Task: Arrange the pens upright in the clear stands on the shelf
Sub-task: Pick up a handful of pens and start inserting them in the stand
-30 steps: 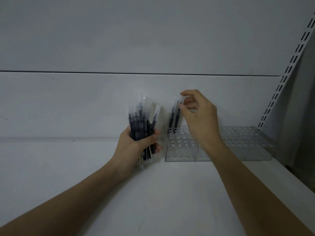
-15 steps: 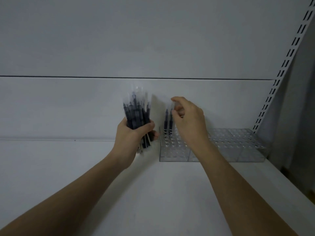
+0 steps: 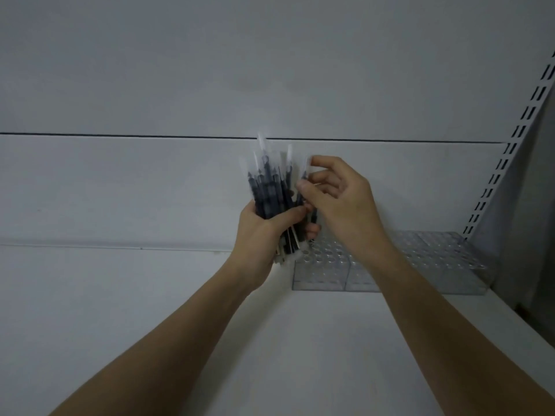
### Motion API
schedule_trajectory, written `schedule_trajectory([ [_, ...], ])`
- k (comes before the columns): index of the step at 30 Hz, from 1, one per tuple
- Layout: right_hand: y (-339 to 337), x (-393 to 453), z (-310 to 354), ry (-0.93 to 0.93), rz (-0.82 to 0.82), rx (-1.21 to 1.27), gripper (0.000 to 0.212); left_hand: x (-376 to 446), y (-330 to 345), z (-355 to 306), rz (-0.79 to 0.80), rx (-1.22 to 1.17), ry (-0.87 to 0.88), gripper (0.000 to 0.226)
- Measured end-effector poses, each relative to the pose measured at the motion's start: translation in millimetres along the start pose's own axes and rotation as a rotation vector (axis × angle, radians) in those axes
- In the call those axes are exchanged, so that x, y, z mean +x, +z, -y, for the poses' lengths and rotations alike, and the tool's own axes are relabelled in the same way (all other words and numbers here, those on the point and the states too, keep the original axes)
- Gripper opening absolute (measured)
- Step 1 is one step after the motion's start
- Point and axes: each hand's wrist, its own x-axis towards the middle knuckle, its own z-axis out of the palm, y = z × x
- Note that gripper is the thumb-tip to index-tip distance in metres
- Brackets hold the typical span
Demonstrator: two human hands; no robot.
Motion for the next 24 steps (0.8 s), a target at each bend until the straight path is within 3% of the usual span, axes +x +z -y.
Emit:
schedule_trajectory([
  [7, -10, -9, -9, 0.01, -0.125, 0.104, 0.038, -11, -3, 6, 0.009, 0.065, -0.007, 0.022],
  [16, -8, -14, -5, -0.025, -0.095, 0.14, 0.045, -16, -2, 5, -0.003, 0.111, 0.052, 0.022],
  [24, -13, -13, 3, -0.151, -0.305, 0.267, 0.042, -10, -13, 2, -0.081, 0.095, 0.076, 0.012],
])
